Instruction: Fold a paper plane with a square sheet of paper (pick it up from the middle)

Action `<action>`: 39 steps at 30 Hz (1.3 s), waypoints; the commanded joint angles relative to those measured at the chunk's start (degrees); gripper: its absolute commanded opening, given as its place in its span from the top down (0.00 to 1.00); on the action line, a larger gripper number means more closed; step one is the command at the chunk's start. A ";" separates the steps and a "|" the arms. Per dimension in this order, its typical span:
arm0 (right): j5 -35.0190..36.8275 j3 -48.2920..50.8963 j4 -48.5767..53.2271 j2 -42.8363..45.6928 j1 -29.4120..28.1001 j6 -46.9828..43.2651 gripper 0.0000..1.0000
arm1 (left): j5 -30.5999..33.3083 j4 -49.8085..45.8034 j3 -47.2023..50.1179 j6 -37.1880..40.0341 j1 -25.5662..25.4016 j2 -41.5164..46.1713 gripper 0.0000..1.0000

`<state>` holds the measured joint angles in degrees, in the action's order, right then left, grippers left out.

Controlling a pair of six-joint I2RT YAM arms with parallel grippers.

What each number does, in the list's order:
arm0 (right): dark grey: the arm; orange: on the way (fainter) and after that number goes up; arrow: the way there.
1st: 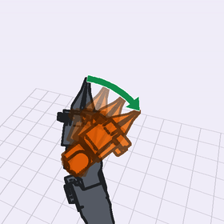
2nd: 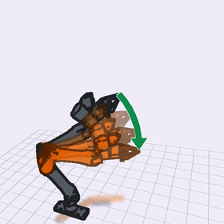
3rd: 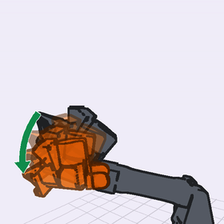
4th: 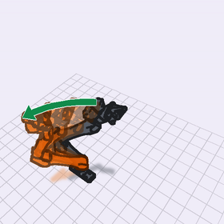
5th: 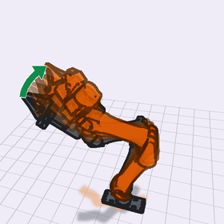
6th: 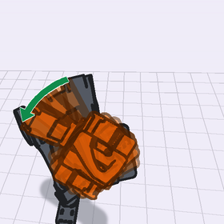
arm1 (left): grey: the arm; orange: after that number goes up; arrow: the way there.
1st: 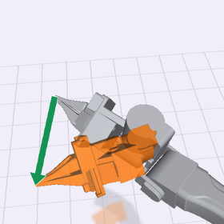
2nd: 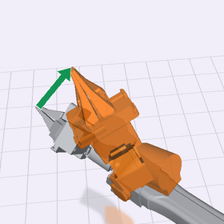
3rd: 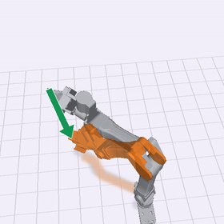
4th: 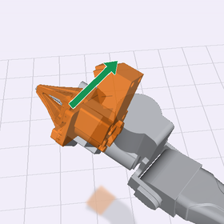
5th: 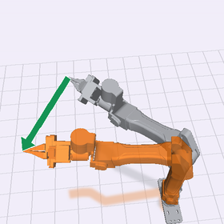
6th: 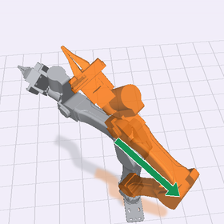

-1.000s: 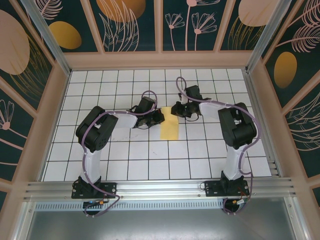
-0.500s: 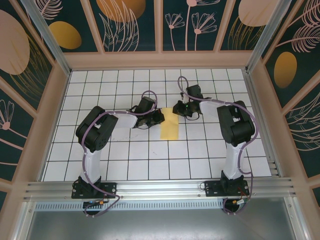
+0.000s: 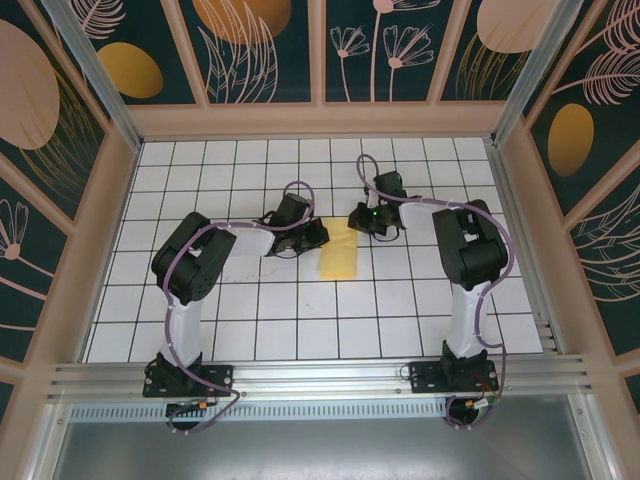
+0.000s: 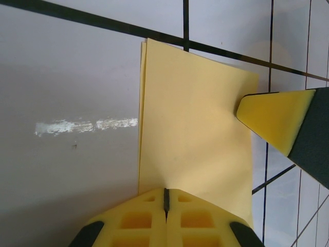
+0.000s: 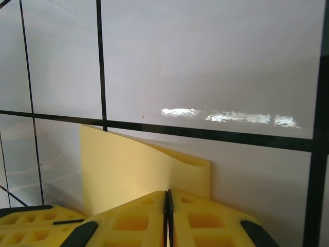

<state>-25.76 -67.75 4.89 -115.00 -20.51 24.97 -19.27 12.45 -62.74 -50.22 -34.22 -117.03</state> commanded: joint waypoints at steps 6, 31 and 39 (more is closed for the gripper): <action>-3.05 2.35 -0.73 4.23 -2.81 1.48 0.90 | 5.12 -7.35 2.87 1.42 -0.40 -4.52 1.00; -0.40 8.83 -1.58 11.86 -3.40 0.72 0.90 | 4.91 -6.96 3.14 1.73 -0.40 -3.75 1.00; -1.95 10.48 -2.25 8.61 -4.23 1.46 0.90 | 4.24 -5.95 2.80 3.18 -0.58 -2.02 1.00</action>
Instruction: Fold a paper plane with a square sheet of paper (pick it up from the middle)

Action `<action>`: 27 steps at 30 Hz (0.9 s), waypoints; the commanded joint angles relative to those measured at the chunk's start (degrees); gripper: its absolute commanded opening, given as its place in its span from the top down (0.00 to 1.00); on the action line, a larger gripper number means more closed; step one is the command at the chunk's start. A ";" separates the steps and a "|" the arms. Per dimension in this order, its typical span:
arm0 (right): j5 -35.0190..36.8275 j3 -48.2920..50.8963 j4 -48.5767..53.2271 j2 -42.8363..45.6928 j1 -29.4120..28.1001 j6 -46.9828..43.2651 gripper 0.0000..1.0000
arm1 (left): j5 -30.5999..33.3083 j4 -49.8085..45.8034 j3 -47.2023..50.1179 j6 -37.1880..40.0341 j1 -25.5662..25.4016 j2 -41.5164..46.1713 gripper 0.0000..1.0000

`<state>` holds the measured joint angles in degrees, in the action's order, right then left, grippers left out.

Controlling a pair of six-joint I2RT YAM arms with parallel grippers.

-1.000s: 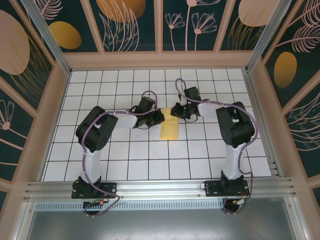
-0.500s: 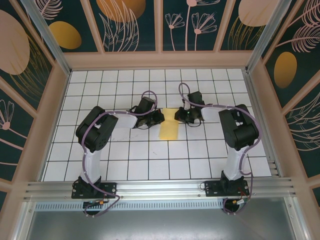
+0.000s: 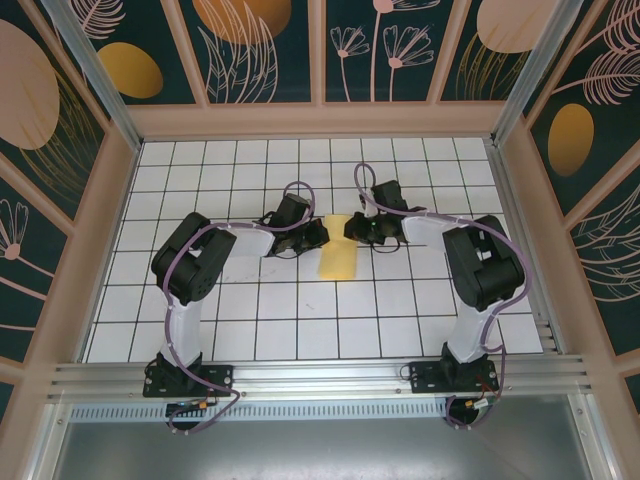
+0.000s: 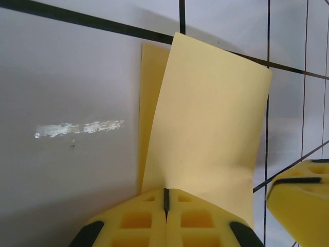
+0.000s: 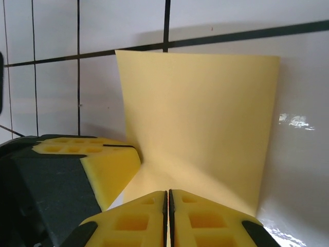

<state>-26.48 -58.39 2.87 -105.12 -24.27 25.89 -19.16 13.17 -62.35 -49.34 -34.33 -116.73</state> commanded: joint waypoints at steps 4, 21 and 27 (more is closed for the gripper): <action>-1.51 4.51 -0.90 0.27 -0.68 1.16 0.90 | 3.91 -6.58 1.39 3.41 -0.49 -0.42 1.00; -0.54 12.26 -4.24 6.47 -8.39 8.33 0.84 | 8.65 -5.26 3.63 1.45 -0.45 10.55 0.86; 2.30 10.57 -5.02 5.78 -10.68 8.92 0.83 | 13.69 -4.85 8.59 -0.71 -0.32 16.01 0.79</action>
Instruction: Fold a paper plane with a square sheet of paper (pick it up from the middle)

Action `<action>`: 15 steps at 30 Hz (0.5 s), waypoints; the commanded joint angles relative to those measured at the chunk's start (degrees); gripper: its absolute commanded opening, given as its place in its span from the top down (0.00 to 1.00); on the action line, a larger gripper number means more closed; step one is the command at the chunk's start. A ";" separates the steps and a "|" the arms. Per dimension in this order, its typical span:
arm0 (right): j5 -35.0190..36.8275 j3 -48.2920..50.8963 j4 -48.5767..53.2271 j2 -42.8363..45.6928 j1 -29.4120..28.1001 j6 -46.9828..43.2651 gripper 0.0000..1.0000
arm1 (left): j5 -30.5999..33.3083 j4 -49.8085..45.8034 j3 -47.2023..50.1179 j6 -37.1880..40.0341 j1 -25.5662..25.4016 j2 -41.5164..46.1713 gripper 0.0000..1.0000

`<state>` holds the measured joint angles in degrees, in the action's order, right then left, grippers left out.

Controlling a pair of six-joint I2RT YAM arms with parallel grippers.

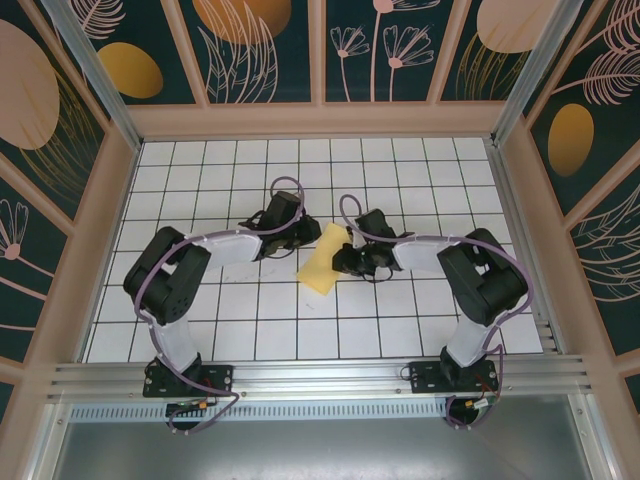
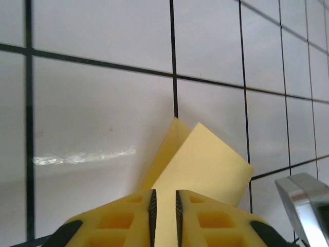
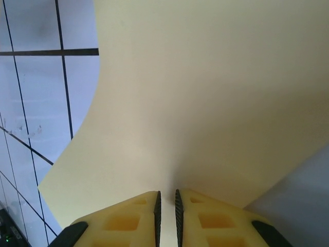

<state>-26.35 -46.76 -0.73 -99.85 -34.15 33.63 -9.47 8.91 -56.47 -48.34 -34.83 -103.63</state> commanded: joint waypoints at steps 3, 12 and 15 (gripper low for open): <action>4.25 -2.37 -1.74 -1.01 -1.51 1.15 0.83 | 5.33 0.15 5.44 -3.18 0.26 5.10 0.78; 9.40 -5.64 -7.39 -6.96 -2.23 8.85 0.84 | -1.85 6.59 12.51 -7.37 0.15 11.20 0.75; 9.32 -6.51 -10.08 -8.60 -2.66 12.54 0.84 | -3.57 8.29 13.77 -8.38 -0.10 11.74 0.76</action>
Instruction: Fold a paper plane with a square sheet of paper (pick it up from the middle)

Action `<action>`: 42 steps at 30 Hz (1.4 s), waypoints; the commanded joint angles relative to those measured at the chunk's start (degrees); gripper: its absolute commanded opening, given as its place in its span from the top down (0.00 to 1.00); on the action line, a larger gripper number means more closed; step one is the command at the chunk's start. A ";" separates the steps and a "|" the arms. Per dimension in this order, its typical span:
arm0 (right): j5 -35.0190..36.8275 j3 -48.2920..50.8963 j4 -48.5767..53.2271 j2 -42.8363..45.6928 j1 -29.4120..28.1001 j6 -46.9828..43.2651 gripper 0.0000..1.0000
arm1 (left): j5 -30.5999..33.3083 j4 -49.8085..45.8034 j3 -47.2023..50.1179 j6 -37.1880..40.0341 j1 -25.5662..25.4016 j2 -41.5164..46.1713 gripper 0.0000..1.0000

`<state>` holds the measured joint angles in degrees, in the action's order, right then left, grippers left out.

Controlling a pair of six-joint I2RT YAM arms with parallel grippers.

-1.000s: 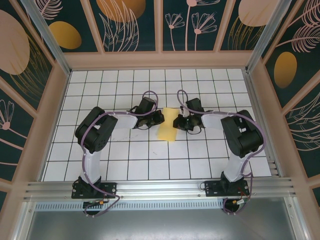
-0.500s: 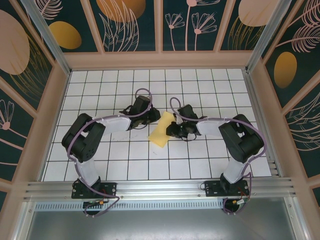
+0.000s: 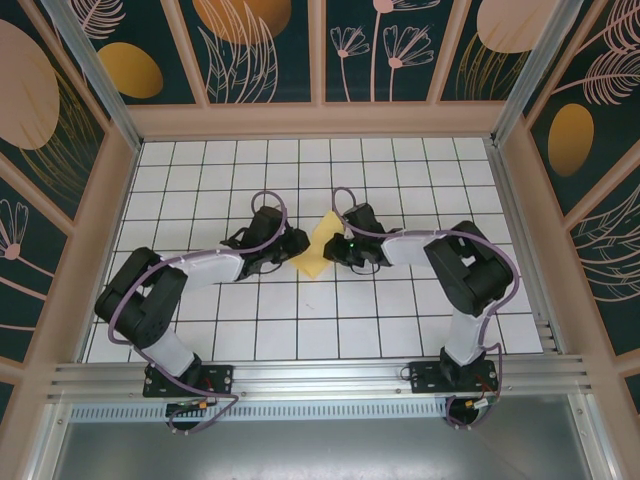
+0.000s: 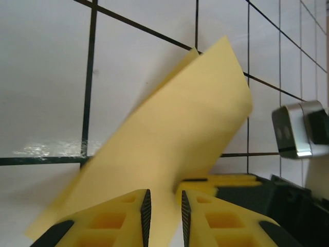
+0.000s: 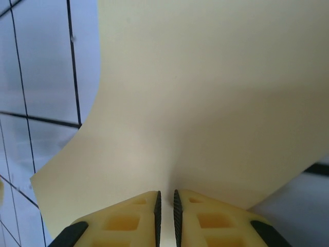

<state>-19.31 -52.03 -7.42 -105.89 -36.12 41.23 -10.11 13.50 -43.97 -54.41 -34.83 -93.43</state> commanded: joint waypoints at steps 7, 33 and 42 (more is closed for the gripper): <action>0.86 -1.58 -4.46 -2.01 -1.06 7.12 0.84 | -4.41 4.63 1.61 -3.48 -0.55 -1.12 0.86; 2.86 -2.68 0.57 -2.58 -0.71 6.62 0.85 | -6.17 1.70 3.15 -4.95 -1.49 -7.59 0.91; -1.06 -3.79 -1.83 -0.37 -0.59 2.45 0.88 | -5.03 0.79 4.95 -4.51 -1.52 -7.65 0.93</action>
<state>-18.35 -53.84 -8.60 -107.33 -36.64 46.26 -15.84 17.80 -40.75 -58.81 -35.86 -100.92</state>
